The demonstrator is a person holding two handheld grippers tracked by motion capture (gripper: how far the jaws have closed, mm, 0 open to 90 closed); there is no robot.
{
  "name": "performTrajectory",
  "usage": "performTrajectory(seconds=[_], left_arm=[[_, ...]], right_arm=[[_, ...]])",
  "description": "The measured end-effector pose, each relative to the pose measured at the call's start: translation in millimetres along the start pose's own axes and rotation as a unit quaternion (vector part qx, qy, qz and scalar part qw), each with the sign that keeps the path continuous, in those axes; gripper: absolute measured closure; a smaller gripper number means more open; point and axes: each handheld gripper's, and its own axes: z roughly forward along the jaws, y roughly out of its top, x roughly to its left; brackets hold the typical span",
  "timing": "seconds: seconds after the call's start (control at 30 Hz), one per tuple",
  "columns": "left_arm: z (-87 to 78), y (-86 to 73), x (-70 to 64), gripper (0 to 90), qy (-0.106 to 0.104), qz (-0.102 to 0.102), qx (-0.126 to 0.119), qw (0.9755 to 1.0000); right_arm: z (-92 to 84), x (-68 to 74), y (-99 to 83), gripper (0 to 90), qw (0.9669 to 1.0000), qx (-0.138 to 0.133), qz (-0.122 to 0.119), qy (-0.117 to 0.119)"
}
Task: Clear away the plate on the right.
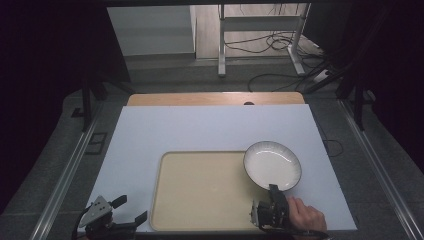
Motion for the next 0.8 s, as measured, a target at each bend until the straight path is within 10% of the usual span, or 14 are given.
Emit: performTrajectory(seconds=[0.8], left_arm=[[-0.1, 0.0, 0.4, 6.0, 0.000, 0.001, 0.001, 1.0000]], right_arm=[[-11.0, 15.0, 46.1, 77.5, 0.9952, -0.087, -0.039, 0.020]])
